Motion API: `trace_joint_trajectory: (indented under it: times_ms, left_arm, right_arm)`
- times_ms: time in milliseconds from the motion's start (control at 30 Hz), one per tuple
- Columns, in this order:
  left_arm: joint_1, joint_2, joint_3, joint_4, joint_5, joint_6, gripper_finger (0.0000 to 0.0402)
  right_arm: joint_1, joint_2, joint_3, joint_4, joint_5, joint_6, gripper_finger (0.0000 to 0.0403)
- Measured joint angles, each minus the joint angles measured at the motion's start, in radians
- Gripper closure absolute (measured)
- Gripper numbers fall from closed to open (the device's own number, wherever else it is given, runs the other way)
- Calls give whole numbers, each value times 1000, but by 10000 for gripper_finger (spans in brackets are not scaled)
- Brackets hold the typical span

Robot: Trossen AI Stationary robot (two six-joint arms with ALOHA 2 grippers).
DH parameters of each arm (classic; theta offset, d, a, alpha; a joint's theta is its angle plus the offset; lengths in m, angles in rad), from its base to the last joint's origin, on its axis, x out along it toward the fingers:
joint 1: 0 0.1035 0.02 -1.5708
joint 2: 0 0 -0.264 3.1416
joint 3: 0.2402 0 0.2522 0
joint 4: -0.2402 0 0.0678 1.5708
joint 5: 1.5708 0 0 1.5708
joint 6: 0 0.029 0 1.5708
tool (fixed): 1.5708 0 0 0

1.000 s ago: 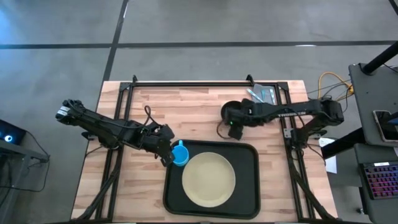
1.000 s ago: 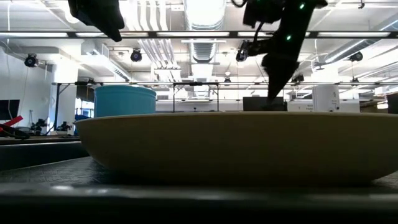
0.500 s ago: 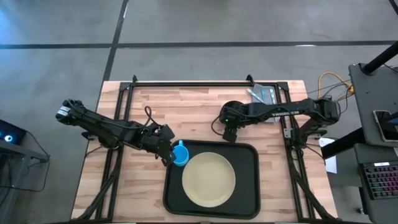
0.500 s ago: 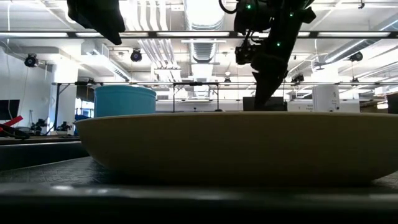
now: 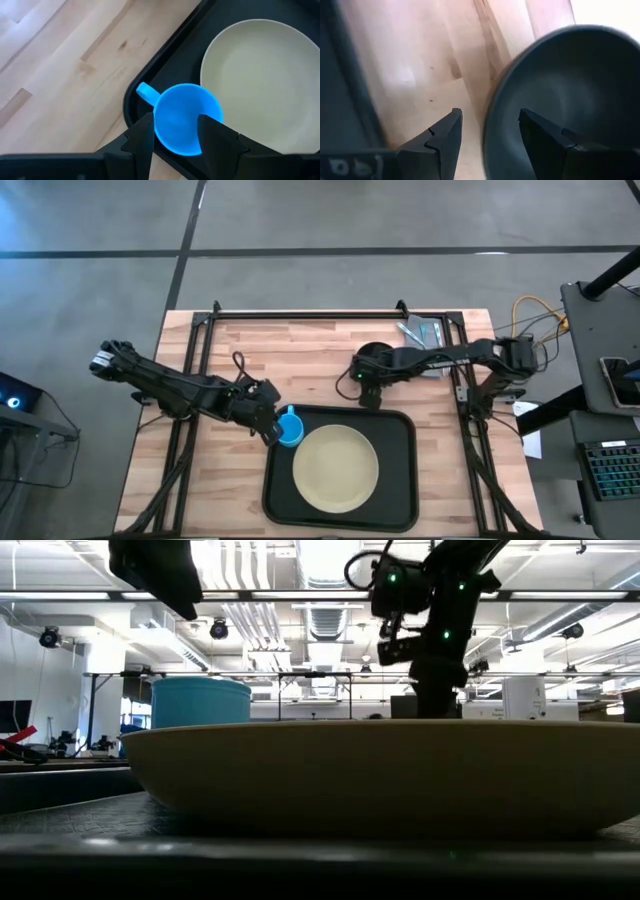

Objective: Set up tray
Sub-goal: Put the black bowl on top of the brown plate on the black serving tray

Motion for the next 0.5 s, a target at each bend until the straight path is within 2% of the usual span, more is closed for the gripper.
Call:
trace_joint_trajectory:
  times_ms: [300,400,500]
  left_arm:
    - [0,0,-60,47,-1,-10,271]
    - [0,0,-72,50,-1,-18,271]
    - [0,0,-79,54,0,-18,271]
  right_arm:
    - [-18,66,-2,-1,2,2,223]
    - [-18,70,-2,-11,-1,67,238]
    - [-18,64,-1,-10,-1,112,269]
